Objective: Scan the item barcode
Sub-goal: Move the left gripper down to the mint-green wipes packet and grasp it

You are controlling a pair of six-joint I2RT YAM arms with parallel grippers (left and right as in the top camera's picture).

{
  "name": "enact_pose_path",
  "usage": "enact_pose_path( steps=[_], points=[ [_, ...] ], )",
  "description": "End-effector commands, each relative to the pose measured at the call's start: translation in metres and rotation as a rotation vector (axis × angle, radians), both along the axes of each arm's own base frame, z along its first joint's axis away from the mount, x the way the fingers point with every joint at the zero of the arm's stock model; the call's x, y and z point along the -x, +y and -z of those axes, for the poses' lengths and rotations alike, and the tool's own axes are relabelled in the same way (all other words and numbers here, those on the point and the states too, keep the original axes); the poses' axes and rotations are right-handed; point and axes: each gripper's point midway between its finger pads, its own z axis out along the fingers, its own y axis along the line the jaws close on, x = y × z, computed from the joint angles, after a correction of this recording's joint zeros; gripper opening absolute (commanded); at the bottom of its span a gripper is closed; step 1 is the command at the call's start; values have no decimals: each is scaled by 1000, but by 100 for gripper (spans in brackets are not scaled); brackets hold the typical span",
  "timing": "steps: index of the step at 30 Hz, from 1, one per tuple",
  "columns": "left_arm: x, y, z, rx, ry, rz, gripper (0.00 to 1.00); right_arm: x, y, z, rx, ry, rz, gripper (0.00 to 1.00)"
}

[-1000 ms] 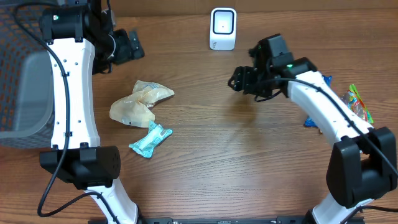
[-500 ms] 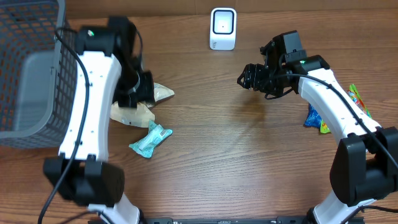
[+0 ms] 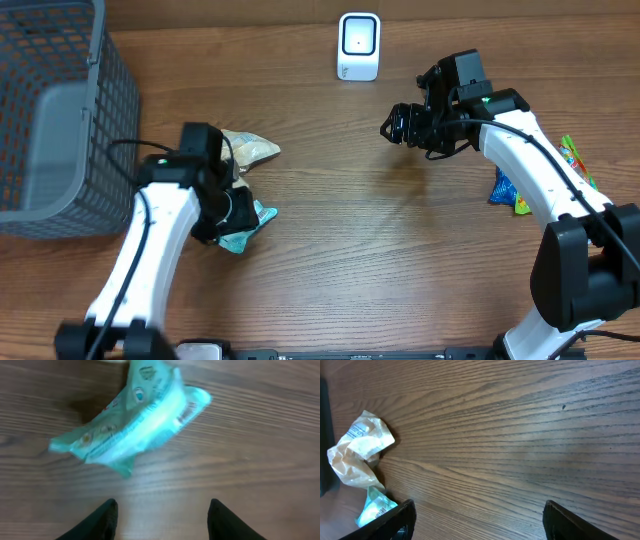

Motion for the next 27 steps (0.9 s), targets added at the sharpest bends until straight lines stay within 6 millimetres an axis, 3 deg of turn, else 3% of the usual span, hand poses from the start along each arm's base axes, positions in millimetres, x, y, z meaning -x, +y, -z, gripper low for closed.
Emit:
enact_pose_path(
  steps=[1,7,15,20,27],
  points=[
    [-4,9,30,-33,78,-74,45,-5,1,-20,-11,-57,-14,82],
    [-16,23,61,-87,118,-120,41,-5,1,-20,-3,-70,-36,83],
    [-21,23,73,-81,121,-47,40,-5,0,-20,4,-80,-52,84],
    [-19,22,73,-80,131,-46,9,-5,0,-20,6,-83,-56,84],
    [-17,19,73,-63,139,-45,4,-5,1,-20,5,-83,-57,84]
  ],
)
